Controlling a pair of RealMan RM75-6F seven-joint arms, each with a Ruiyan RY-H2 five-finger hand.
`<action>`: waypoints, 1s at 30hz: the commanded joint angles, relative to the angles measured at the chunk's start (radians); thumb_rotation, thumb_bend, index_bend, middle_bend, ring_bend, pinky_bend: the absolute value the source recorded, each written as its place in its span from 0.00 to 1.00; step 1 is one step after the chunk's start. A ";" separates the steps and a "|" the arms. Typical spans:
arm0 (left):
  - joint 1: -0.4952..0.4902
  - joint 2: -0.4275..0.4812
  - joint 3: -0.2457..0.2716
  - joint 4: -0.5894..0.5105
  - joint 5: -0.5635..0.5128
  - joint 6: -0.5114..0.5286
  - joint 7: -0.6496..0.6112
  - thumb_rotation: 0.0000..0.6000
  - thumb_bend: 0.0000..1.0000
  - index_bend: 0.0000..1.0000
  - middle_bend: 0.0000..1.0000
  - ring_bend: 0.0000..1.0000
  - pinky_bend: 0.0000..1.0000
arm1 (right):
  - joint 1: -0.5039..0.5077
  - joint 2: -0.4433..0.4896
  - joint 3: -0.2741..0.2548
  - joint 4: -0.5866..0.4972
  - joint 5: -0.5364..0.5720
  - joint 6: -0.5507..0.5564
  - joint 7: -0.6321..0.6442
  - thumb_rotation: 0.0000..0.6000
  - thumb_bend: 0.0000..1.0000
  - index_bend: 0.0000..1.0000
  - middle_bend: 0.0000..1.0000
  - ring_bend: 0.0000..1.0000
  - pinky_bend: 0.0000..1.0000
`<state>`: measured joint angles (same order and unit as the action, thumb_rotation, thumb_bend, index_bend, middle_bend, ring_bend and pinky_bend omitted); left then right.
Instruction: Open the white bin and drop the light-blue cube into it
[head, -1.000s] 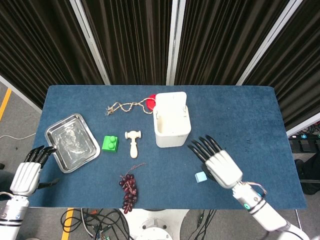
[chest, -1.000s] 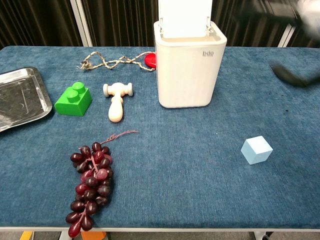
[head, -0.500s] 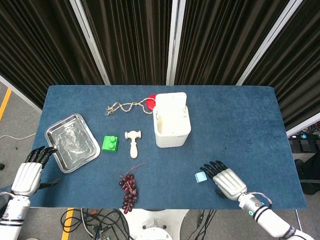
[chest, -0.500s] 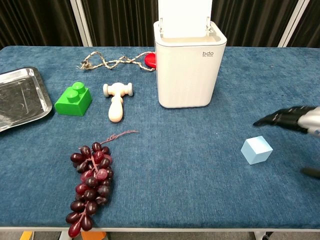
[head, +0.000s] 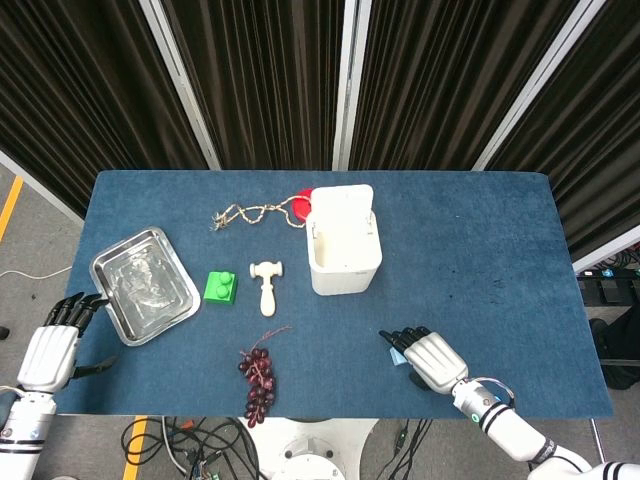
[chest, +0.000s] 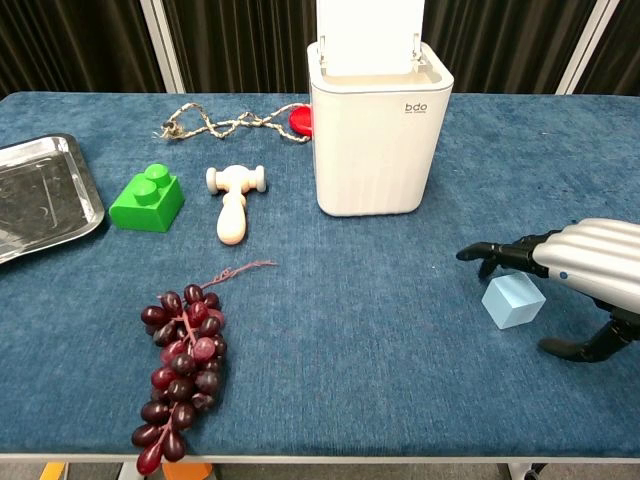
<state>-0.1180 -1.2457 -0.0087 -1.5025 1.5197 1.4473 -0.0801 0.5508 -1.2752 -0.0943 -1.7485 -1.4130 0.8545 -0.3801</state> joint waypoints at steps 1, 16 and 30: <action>0.000 -0.002 0.001 0.004 -0.001 -0.002 -0.001 1.00 0.05 0.19 0.14 0.07 0.12 | -0.012 -0.018 0.001 0.023 -0.023 0.026 0.015 1.00 0.29 0.46 0.47 0.45 0.60; -0.001 -0.002 -0.001 0.003 0.003 -0.001 -0.003 1.00 0.05 0.19 0.14 0.07 0.12 | -0.017 0.071 0.125 -0.090 -0.194 0.275 0.111 1.00 0.33 0.71 0.63 0.59 0.71; 0.000 -0.004 -0.001 0.005 -0.002 -0.006 -0.007 1.00 0.05 0.19 0.14 0.07 0.12 | 0.274 -0.230 0.455 0.199 0.108 0.160 -0.031 1.00 0.22 0.55 0.47 0.37 0.52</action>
<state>-0.1187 -1.2491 -0.0095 -1.4972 1.5179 1.4412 -0.0869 0.7396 -1.4128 0.3051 -1.6546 -1.4035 1.0849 -0.3557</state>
